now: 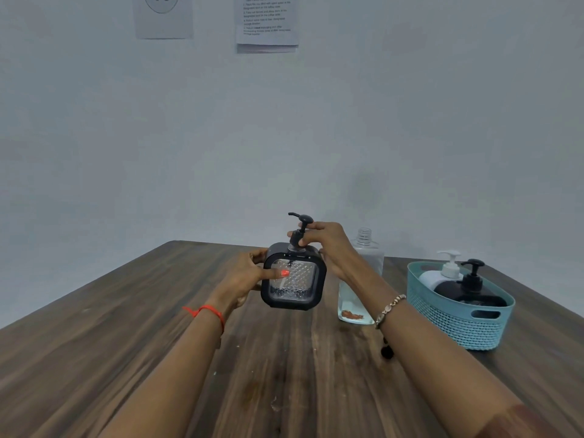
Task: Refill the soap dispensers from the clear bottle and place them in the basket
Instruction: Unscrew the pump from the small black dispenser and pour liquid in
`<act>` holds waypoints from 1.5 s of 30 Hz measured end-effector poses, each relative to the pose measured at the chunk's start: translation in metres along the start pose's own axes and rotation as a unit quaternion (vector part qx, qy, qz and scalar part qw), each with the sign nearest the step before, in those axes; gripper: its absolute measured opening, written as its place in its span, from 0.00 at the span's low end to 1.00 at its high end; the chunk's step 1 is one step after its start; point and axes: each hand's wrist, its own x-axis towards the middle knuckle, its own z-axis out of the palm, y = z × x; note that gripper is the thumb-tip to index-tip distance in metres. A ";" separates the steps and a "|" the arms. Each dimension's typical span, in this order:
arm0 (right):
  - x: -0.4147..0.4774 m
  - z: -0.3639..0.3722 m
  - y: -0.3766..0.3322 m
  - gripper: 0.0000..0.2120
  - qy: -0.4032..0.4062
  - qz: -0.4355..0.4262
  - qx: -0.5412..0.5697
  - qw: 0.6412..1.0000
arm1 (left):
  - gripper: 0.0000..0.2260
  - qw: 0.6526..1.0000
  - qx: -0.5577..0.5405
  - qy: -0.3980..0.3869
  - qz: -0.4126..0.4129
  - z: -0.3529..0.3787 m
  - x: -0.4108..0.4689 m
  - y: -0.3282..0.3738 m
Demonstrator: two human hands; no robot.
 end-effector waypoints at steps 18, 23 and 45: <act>-0.008 -0.036 0.049 0.18 0.069 -0.198 -0.239 0.948 | 0.12 0.981 -0.056 0.179 -0.052 -0.019 -0.003 -0.019; -0.027 -0.051 0.116 0.13 -0.102 -0.222 -0.477 0.844 | 0.13 0.980 -0.064 0.180 -0.054 -0.015 0.001 -0.021; 0.006 -0.130 0.082 0.40 0.209 -0.004 -0.162 0.964 | 0.20 0.992 -0.017 0.125 -0.007 0.027 0.019 -0.017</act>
